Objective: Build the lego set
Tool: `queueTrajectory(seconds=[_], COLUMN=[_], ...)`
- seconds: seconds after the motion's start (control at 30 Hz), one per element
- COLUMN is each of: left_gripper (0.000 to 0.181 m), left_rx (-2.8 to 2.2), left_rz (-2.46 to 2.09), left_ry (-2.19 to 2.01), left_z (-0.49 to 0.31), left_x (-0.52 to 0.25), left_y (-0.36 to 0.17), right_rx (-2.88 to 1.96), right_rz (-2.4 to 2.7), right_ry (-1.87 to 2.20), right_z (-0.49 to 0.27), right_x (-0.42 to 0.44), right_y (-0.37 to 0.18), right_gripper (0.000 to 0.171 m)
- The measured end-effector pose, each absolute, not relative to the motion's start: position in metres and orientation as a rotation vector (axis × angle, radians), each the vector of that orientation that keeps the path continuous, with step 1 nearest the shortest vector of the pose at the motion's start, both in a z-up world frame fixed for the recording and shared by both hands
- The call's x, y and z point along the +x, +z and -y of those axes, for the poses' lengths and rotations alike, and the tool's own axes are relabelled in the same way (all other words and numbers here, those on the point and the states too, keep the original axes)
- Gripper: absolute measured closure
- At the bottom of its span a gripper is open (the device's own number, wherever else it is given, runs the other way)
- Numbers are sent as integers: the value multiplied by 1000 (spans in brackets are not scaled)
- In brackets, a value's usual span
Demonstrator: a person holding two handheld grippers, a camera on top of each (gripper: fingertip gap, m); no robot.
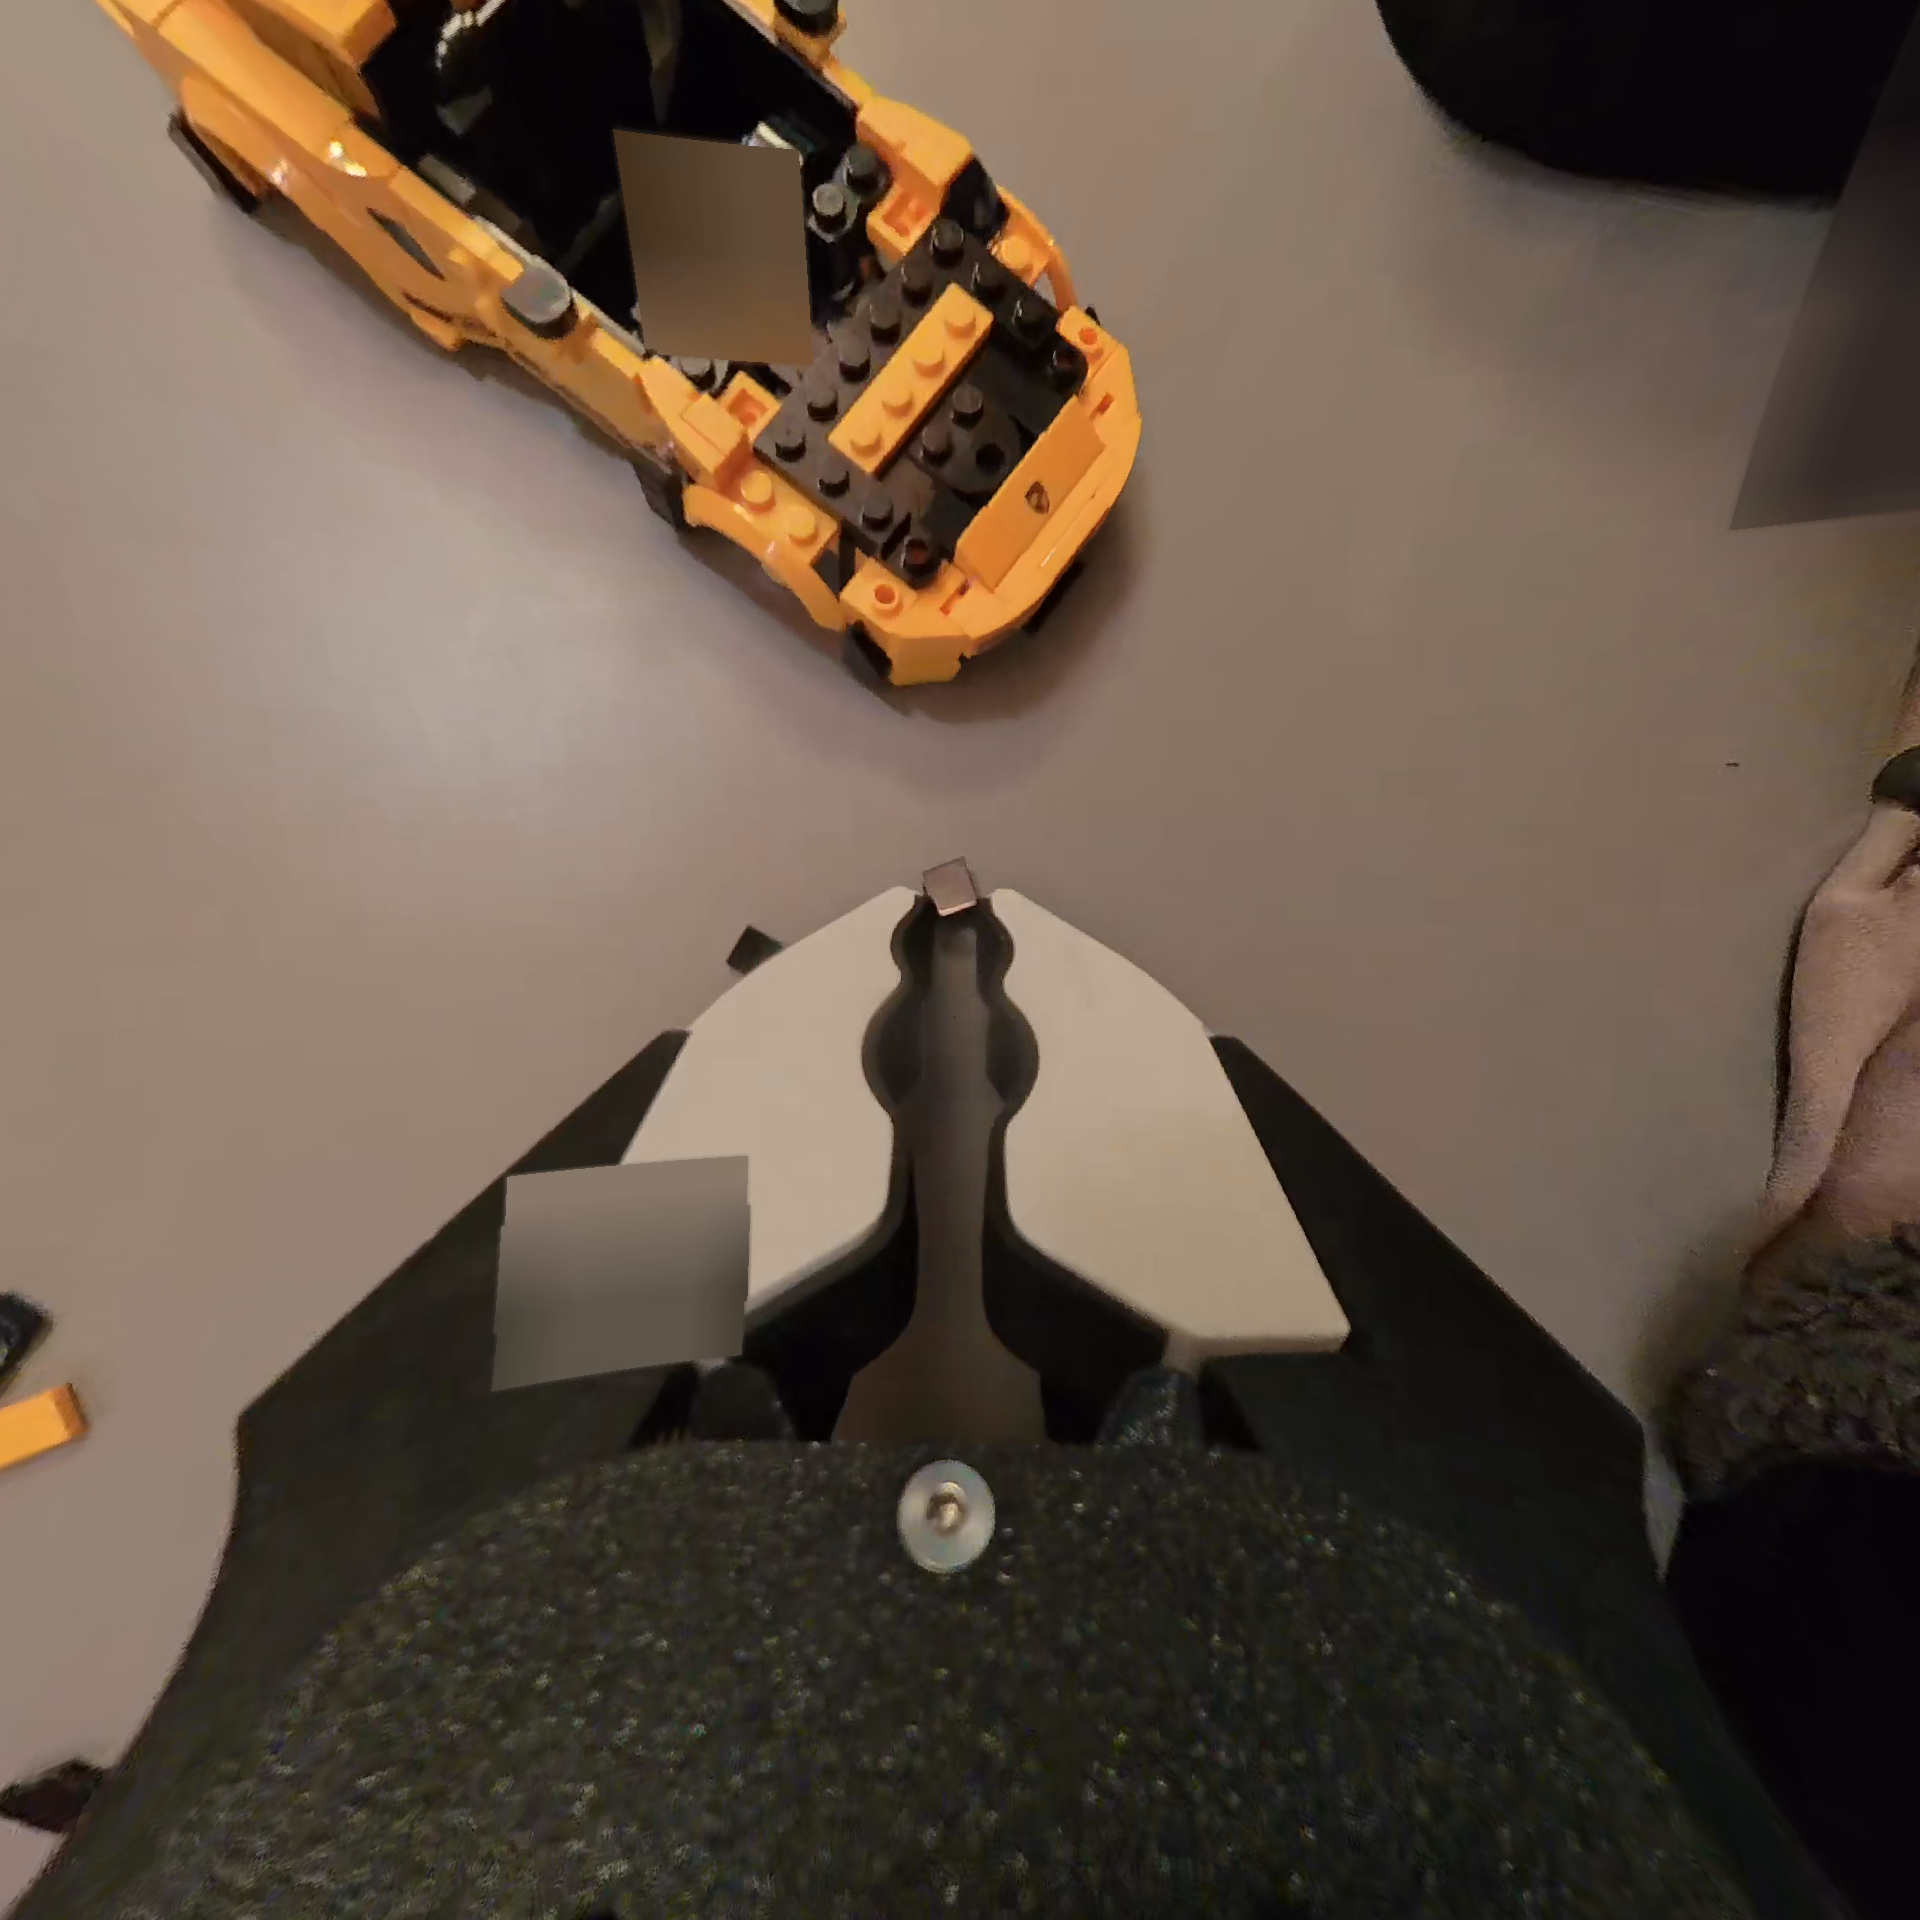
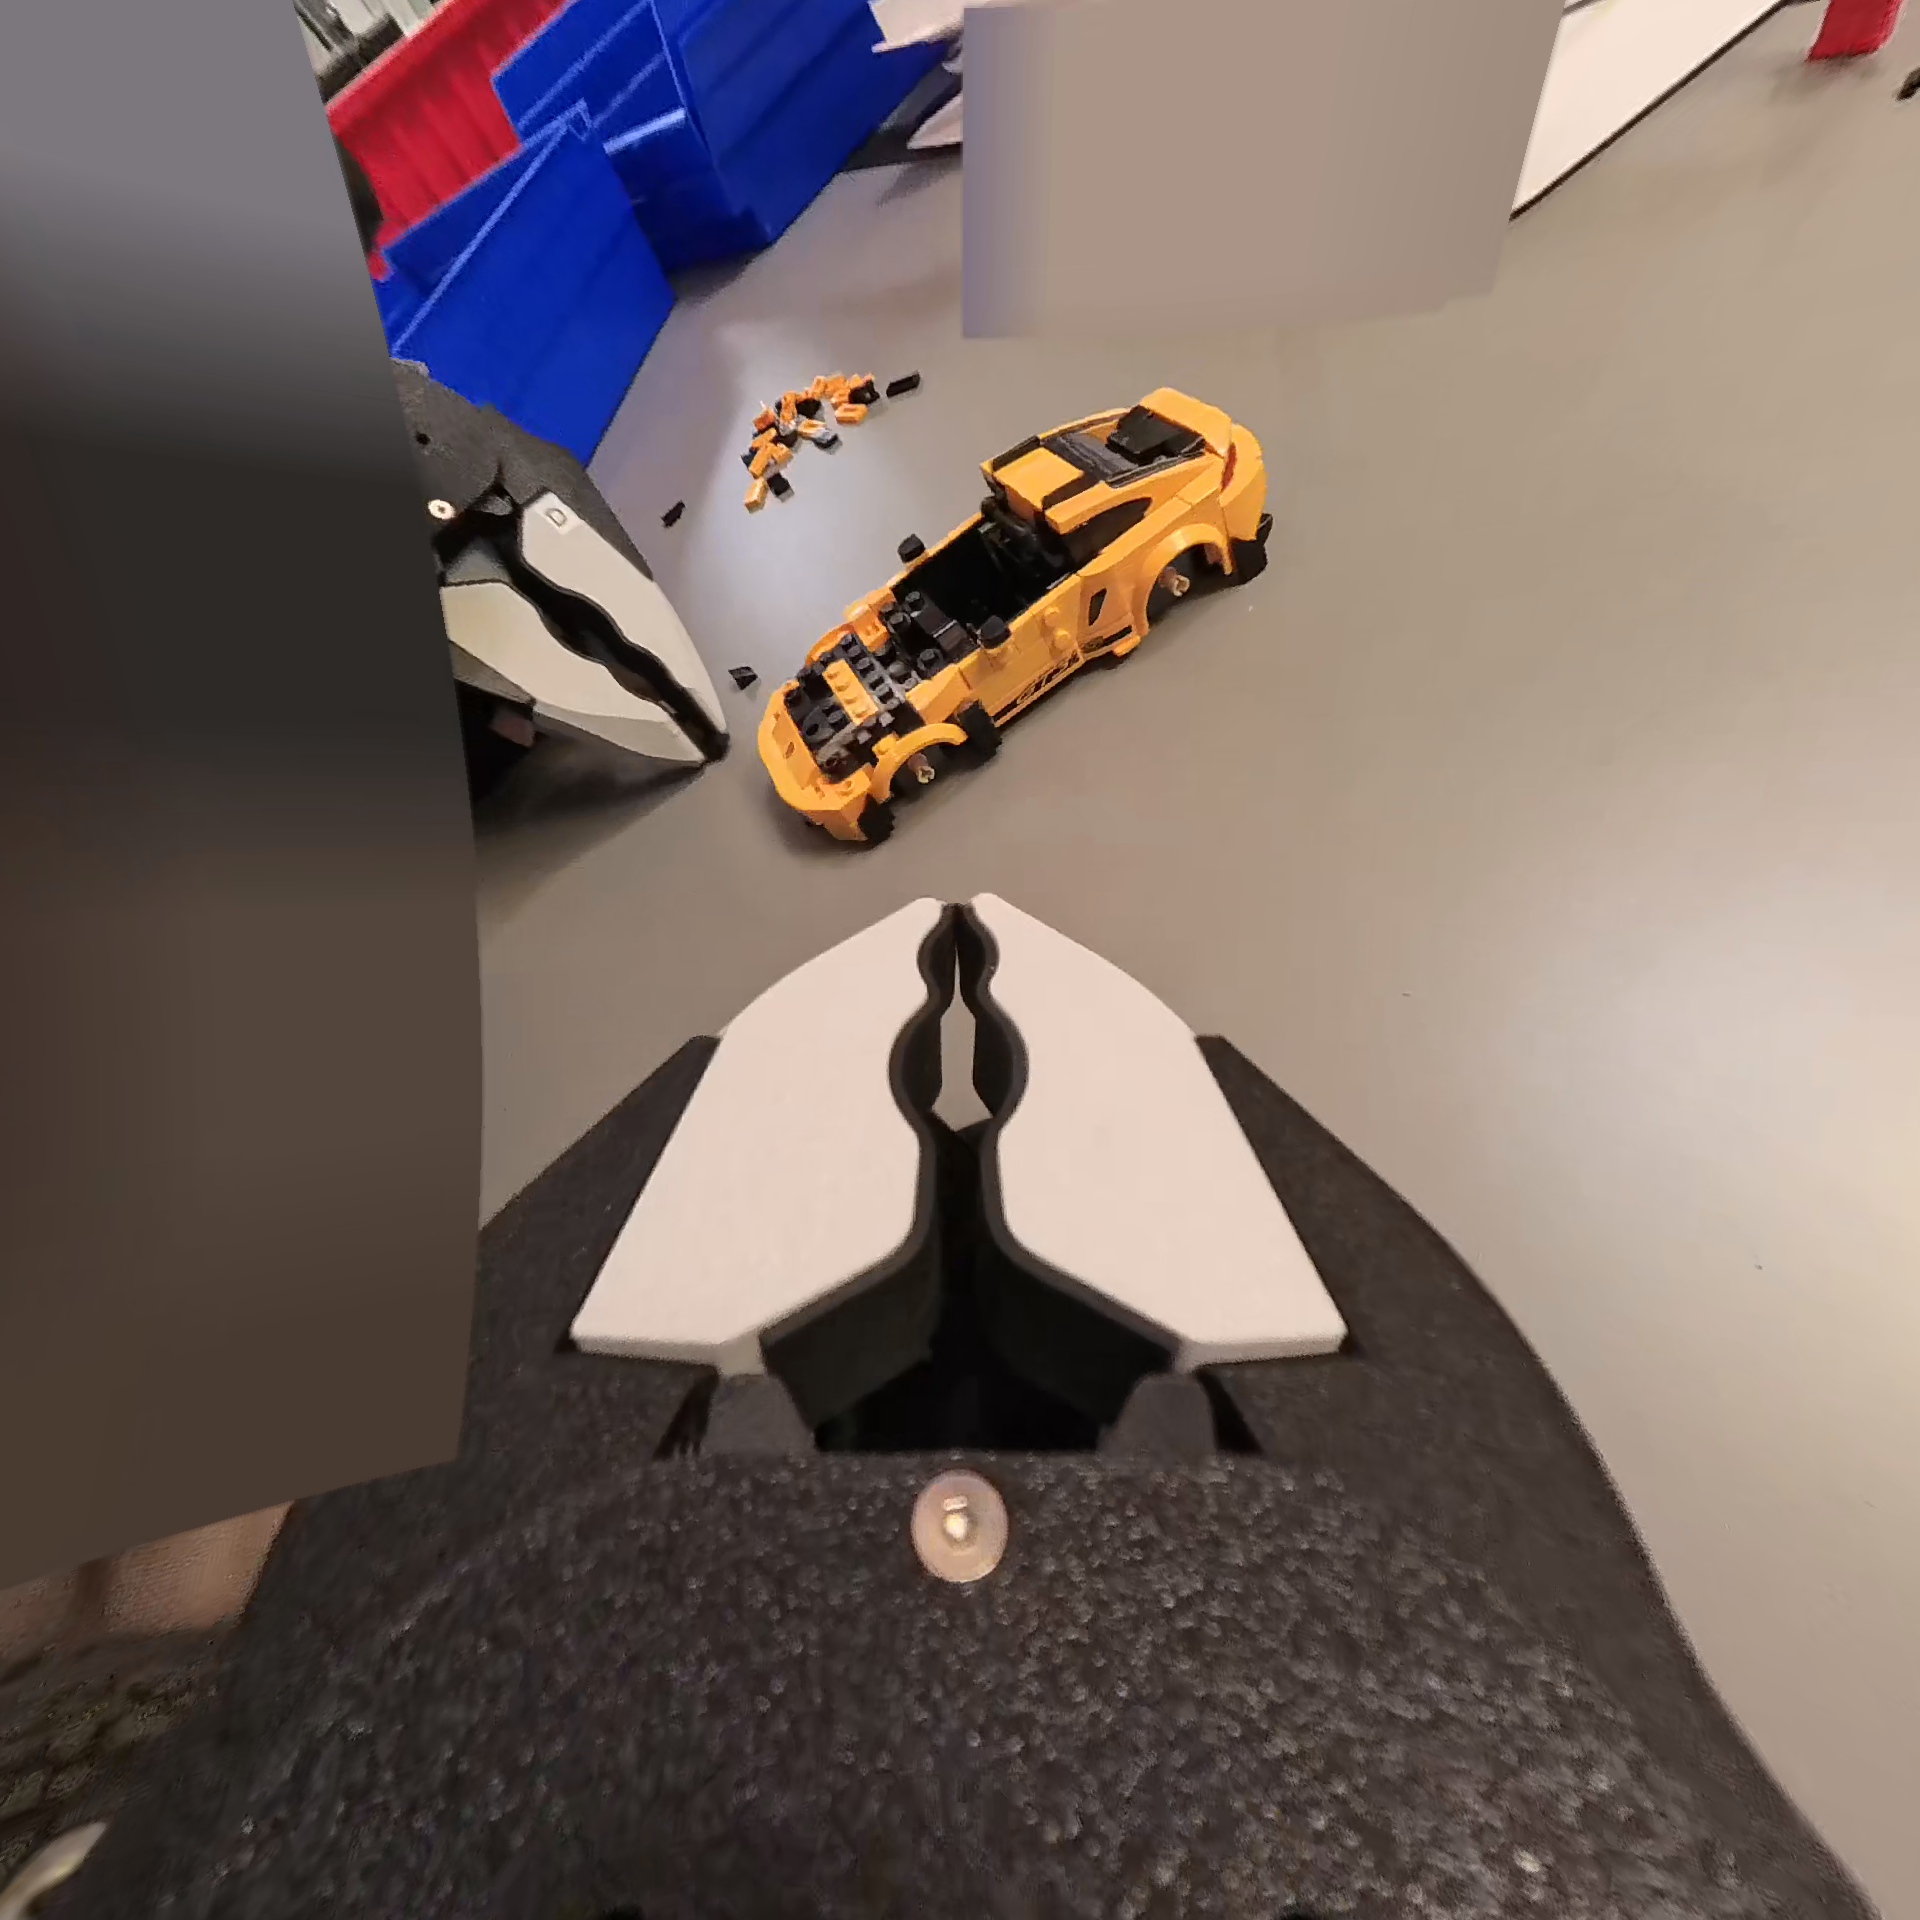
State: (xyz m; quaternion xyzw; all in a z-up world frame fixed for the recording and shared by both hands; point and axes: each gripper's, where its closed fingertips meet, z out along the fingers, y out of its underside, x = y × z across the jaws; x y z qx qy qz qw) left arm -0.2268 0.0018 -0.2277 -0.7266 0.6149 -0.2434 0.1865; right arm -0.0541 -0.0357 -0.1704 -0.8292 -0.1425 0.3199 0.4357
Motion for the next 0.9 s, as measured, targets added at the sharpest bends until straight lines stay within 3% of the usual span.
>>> queueTrajectory(seconds=[0.4, 0.7, 0.9], left_gripper=[152, 148, 132], left_rx=[-1831, -1767, -1767], left_rz=[-1770, -1706, -1670], left_ry=[-703, -761, -763], left_z=[-6, -7, -19], left_x=[-218, -207, -197], left_y=[-219, -204, -205], right_rx=[-2164, -2201, -2245], right_rz=[480, 523, 491], right_ry=[625, 450, 371], right_z=[16, -8, -18], right_x=[-93, -119, -119], right_y=[-179, -185, -193], right_gripper=[171, 171, 171])
